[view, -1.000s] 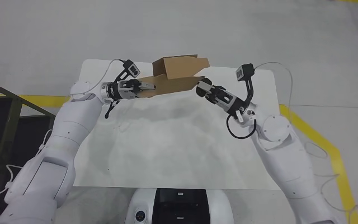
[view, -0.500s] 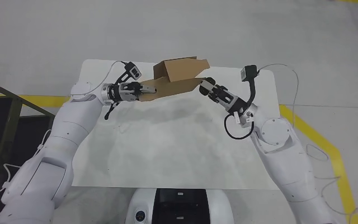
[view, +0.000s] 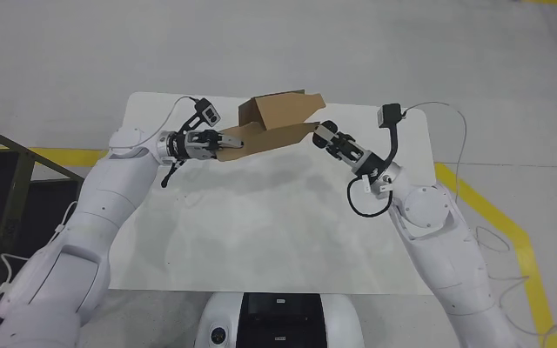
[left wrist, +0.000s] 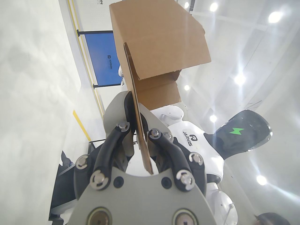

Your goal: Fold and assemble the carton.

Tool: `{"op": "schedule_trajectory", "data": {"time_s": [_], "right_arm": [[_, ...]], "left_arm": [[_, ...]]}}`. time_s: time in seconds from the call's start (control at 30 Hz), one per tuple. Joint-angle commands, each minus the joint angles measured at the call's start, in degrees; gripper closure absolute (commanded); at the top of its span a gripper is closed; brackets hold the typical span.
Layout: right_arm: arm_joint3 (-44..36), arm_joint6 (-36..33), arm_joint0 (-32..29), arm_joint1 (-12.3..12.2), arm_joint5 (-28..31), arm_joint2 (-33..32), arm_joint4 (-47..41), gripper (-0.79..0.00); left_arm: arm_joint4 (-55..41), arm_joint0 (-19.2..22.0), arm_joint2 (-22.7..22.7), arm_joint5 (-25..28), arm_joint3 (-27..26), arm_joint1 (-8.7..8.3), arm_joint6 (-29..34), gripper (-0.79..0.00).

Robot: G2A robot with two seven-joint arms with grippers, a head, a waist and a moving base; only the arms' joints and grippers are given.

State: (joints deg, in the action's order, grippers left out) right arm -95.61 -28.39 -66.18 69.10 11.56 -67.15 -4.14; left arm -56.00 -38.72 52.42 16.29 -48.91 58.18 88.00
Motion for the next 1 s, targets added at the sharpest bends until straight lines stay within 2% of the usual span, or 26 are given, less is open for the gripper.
{"op": "schedule_trajectory", "data": {"time_s": [0.0,0.53,0.97], "right_arm": [[0.0,0.1,0.1,0.0,0.1,0.2,0.5,0.000],[0.6,-0.4,0.8,0.5,0.3,1.6,2.2,0.000],[1.4,1.2,0.2,0.2,0.1,-1.0,4.1,0.000]], "left_arm": [[-0.1,0.0,-0.4,0.0,-0.3,-0.13,0.0,0.000],[-0.8,0.8,-4.2,0.0,-2.1,-1.04,0.0,0.000],[-1.3,1.0,-5.2,0.0,-2.9,-1.88,0.0,0.000]]}}
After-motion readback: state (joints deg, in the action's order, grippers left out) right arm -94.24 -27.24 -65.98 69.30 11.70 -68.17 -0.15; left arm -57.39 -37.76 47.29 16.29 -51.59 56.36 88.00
